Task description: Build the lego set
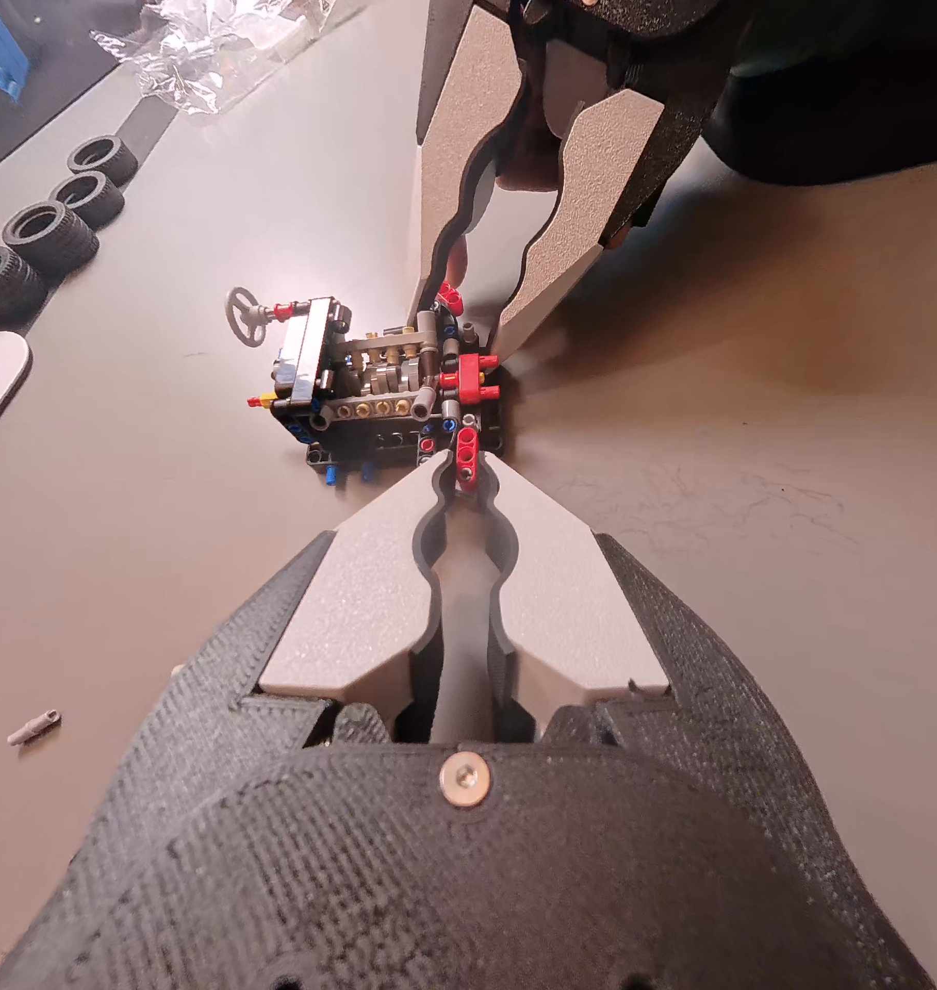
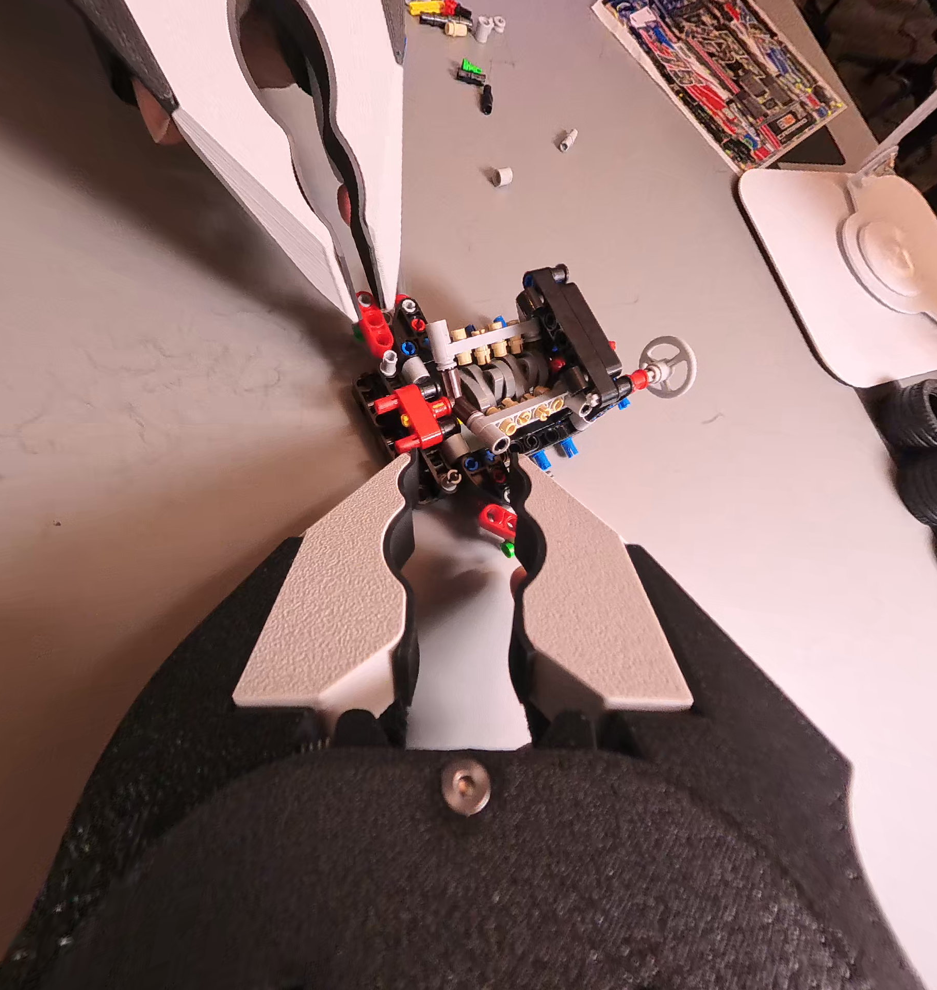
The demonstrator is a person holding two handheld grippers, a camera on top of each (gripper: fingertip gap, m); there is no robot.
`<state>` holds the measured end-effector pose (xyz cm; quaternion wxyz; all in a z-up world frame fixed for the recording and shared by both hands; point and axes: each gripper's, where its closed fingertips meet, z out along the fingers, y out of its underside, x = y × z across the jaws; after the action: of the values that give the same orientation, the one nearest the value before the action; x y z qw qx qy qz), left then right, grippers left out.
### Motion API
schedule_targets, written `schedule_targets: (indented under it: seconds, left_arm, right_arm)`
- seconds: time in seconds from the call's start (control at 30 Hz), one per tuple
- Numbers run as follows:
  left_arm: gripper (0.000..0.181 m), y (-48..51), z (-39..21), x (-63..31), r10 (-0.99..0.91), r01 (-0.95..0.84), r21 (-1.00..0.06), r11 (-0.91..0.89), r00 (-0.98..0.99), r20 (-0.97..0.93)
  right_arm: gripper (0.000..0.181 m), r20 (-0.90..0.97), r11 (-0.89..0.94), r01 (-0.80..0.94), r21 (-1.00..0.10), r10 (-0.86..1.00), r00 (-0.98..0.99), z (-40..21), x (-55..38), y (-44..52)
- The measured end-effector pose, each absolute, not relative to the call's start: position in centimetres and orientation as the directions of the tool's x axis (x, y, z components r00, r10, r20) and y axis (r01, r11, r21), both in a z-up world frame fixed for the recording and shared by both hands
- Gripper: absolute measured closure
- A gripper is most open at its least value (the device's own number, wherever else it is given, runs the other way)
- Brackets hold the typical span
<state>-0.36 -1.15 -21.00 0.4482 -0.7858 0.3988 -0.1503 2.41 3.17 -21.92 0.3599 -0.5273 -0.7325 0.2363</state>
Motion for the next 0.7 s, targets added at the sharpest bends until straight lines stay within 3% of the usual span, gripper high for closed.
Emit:
schedule_targets:
  seconds: [0.03,0.5,0.7]
  left_arm:
    - [0.176,-1.16,-20.98,-0.33,-0.762,-0.489,-0.826,-0.281,0.637,-0.117]
    - [0.177,-1.34,-20.57,-0.11,-0.776,-0.362,-0.871,-0.334,0.630,0.036]
    - [0.176,-1.39,-20.92,0.16,-0.779,-0.400,-0.861,-0.316,0.627,-0.005]
  right_arm:
    - [0.149,0.275,0.328,0.604,-0.727,0.944,-0.182,-21.93,2.38,3.14]
    - [0.149,0.271,0.325,0.611,-0.722,0.945,-0.183,-21.95,2.49,2.98]
    - [0.145,0.278,0.332,0.621,-0.710,0.942,-0.187,-21.69,2.89,3.22]
